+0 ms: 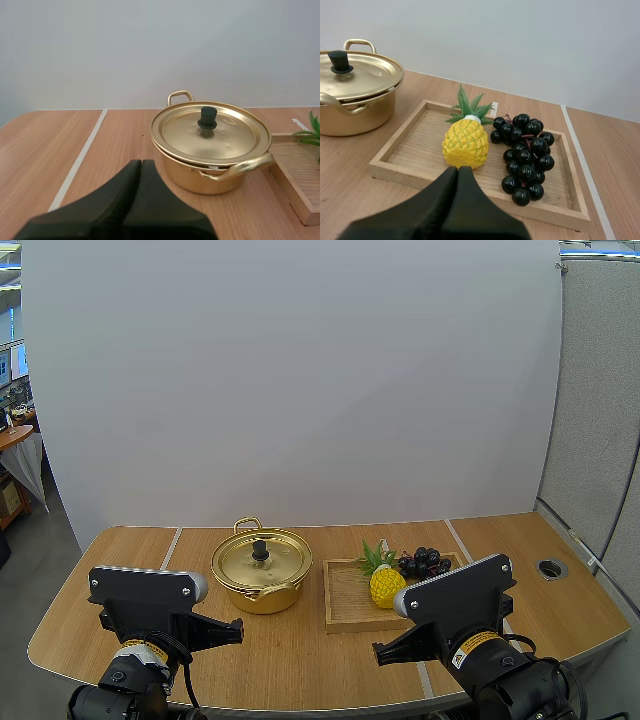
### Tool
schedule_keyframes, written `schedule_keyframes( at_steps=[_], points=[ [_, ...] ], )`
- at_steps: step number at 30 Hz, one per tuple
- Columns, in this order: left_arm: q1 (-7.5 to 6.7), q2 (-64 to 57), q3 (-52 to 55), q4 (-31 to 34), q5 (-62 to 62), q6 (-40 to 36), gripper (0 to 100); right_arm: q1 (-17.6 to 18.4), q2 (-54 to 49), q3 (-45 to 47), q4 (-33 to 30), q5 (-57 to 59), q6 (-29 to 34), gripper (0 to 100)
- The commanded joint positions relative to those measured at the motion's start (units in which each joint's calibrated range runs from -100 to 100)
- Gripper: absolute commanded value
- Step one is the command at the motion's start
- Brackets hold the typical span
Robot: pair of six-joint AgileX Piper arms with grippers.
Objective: Open the pot, put the grape inside, and close it
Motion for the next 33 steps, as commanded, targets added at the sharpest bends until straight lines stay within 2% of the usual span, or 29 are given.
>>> schedule_keyframes(
  at_steps=[1,33],
  points=[
    [0.06,-0.2,0.1,-0.7,-1.2,-0.6,0,-3.1,-0.4,0.0,3.1,-0.5,0.1,0],
    [0.06,-0.2,-1.4,-0.7,-1.2,-0.6,0,-3.1,-0.4,-1.3,3.1,-1.0,0.1,0]
  ],
)
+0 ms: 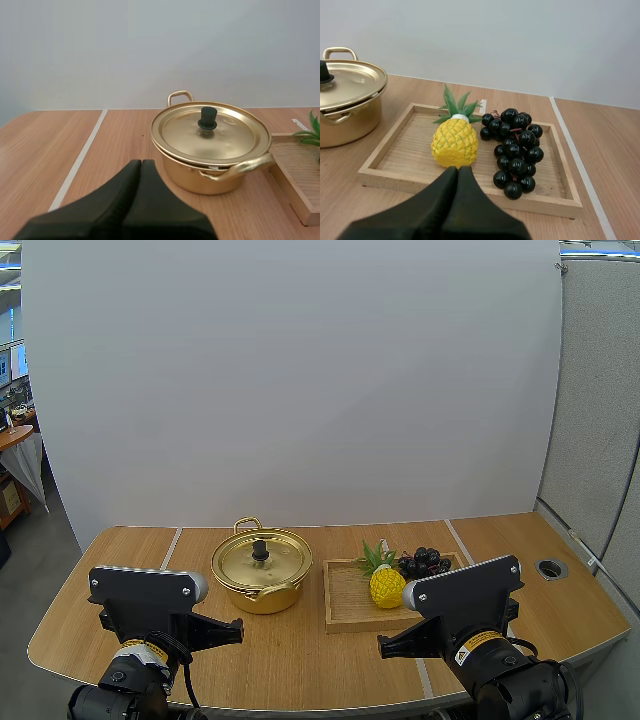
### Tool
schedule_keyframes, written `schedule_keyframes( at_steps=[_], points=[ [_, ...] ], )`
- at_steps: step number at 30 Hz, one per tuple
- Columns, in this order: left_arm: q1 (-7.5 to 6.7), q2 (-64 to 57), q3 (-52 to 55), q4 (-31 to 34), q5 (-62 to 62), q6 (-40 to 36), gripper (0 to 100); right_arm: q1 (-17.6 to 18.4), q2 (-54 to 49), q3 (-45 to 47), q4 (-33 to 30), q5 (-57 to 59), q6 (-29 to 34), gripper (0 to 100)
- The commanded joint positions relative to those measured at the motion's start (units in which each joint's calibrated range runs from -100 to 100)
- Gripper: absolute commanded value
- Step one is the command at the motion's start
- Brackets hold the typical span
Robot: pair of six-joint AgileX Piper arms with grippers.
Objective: Open the pot, put the grape inside, and close it
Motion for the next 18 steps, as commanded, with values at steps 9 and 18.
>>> schedule_keyframes(
  at_steps=[9,18],
  points=[
    [0.06,-0.2,-11.1,0.4,-1.2,1.5,0,-0.3,-0.3,-10.2,0.1,0.3,0.0,0],
    [0.06,-0.2,-24.4,0.4,1.6,5.5,0,-0.3,-0.3,-17.7,-0.7,3.2,0.0,0]
  ],
)
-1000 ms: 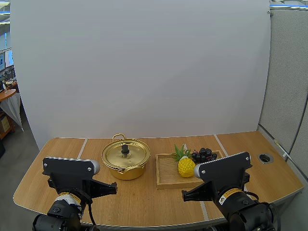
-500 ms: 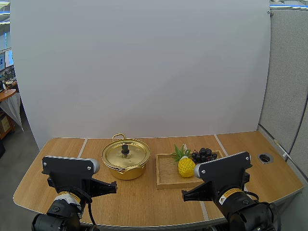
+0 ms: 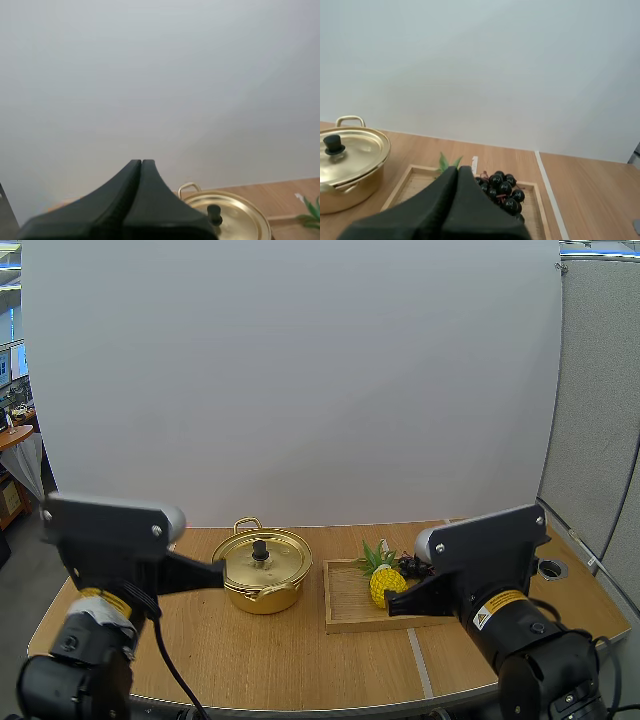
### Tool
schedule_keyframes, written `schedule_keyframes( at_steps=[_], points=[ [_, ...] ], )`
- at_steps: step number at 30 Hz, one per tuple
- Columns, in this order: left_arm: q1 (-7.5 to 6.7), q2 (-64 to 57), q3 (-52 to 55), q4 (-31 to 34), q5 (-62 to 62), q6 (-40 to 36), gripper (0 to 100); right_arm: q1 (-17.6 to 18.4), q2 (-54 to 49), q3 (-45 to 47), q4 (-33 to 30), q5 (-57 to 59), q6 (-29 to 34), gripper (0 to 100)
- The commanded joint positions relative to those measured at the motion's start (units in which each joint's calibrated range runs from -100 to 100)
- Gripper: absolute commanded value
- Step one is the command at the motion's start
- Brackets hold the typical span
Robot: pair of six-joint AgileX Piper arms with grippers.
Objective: Open the pot, put the grape inside, and close it
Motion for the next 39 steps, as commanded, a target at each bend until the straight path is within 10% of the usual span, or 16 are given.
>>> schedule_keyframes(
  at_steps=[1,17,39],
  points=[
    [0.06,-0.1,-8.8,0.4,2.1,1.0,0,-0.3,-0.2,-7.4,-0.6,1.8,0.0,0],
    [0.06,-0.1,-32.4,0.4,38.6,0.9,0,-0.3,-0.2,-31.0,-0.6,29.0,0.0,0],
    [0.06,30.3,-33.8,-8.7,44.1,9.2,0,-0.3,22.7,-40.6,-0.6,51.9,0.0,0]
  ],
)
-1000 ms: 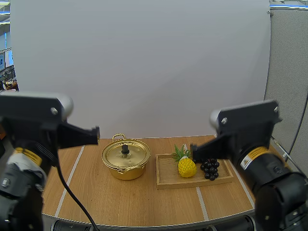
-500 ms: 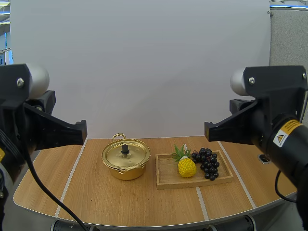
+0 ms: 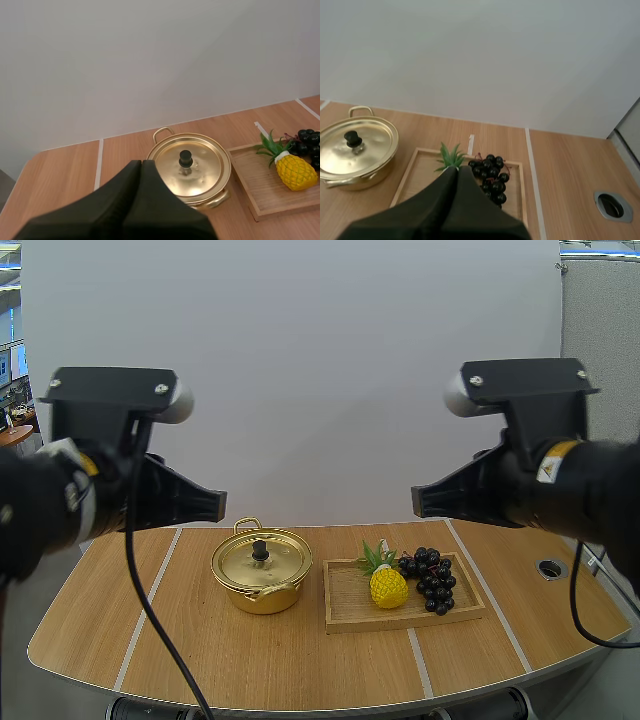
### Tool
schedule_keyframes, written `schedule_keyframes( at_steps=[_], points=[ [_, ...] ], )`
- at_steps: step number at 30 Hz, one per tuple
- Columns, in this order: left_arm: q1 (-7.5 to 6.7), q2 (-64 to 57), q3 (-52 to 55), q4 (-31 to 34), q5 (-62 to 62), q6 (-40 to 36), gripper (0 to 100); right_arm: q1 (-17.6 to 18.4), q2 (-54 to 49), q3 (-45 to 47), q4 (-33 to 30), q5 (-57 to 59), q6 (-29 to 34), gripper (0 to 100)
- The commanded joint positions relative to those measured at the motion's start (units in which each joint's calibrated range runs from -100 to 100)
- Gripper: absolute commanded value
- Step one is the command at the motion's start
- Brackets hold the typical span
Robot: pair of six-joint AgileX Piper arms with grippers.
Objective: Open the pot, put the grape inside, and close it
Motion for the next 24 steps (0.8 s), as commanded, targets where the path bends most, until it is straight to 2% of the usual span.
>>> schedule_keyframes(
  at_steps=[1,5,12,14,15,16,17,20,21,22,23,24],
  points=[
    [0.06,4.9,-0.1,-3.7,-3.8,2.7,0,-0.3,4.9,-0.4,-0.4,1.2,0.0,0],
    [0.06,9.5,-0.1,-6.5,-4.8,5.8,0,-0.3,10.3,-0.4,-0.4,1.2,0.0,0],
    [0.06,13.8,-0.1,-6.9,-4.8,6.8,0,-0.3,13.7,-0.4,-0.4,1.2,0.0,0],
    [0.06,14.4,-0.1,-6.9,-4.8,6.6,9,-0.3,13.7,-0.4,-0.4,1.2,0.0,0],
    [0.06,14.6,-0.1,-6.9,-4.8,6.6,17,-0.3,13.7,-0.4,-0.4,1.4,0.0,0],
    [0.06,14.6,-0.1,-6.9,-4.8,6.6,24,-0.3,13.7,-0.4,-0.4,1.4,0.0,5],
    [0.06,14.6,-0.1,-6.9,-4.8,6.6,35,-0.3,13.7,-0.4,-0.4,1.6,0.0,17],
    [0.06,14.6,-0.1,-6.9,-4.3,7.6,75,-0.3,13.7,-0.4,-0.4,1.8,0.0,60],
    [0.06,14.6,-0.1,-6.9,-3.6,8.0,91,-0.3,13.6,-0.4,-0.3,1.8,0.0,77],
    [0.06,14.6,-0.1,-6.9,-2.6,8.5,100,-0.3,13.4,-0.4,-0.3,1.8,0.0,93],
    [0.06,14.6,-0.1,-6.9,-1.6,9.1,100,-0.3,13.2,-0.4,-0.2,1.8,0.0,100],
    [0.06,14.6,-0.1,-6.9,-0.5,9.8,100,-0.3,13.0,-0.4,-0.1,1.8,0.0,100]
  ],
)
